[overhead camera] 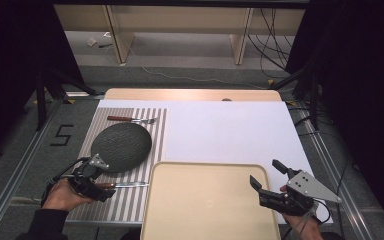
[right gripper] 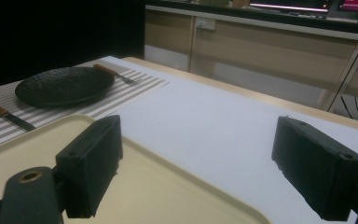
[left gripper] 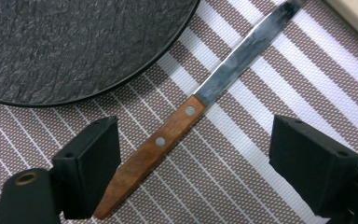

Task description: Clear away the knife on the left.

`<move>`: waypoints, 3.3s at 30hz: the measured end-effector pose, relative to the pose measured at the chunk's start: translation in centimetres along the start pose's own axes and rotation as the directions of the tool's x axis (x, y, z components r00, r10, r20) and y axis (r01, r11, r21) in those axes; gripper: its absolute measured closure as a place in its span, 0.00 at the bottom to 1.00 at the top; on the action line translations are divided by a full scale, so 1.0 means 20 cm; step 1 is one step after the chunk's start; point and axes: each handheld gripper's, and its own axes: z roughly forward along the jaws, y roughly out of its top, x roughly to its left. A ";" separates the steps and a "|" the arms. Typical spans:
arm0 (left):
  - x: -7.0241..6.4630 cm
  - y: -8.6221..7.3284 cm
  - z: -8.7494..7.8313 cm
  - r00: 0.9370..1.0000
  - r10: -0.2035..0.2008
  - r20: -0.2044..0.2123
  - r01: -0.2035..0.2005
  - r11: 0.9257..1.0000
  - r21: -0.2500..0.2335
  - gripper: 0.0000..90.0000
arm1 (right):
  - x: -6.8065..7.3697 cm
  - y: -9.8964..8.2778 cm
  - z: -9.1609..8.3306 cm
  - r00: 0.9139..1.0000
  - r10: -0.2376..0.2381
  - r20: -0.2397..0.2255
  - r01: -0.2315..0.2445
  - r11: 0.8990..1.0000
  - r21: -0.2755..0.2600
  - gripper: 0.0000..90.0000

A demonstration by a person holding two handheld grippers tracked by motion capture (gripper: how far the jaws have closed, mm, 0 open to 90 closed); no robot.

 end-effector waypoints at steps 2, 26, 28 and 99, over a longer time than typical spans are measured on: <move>0.01 0.00 0.00 1.000 0.001 0.007 -0.001 1.000 0.006 0.18 | 0.00 0.00 0.00 1.000 -0.001 -0.002 0.001 1.000 0.000 0.19; 0.08 0.06 0.12 0.999 0.013 0.048 -0.019 0.989 0.148 0.36 | 0.01 0.00 0.00 1.000 -0.008 -0.009 0.008 1.000 0.004 0.19; 0.08 0.05 0.13 0.999 0.015 0.045 -0.022 0.987 0.159 0.37 | 0.01 0.00 0.00 1.000 -0.008 -0.010 0.008 1.000 0.004 0.19; -0.13 0.16 -0.04 0.997 0.012 0.079 -0.023 0.991 0.135 0.85 | 0.00 0.00 0.00 1.000 -0.014 -0.014 0.014 1.000 0.002 0.20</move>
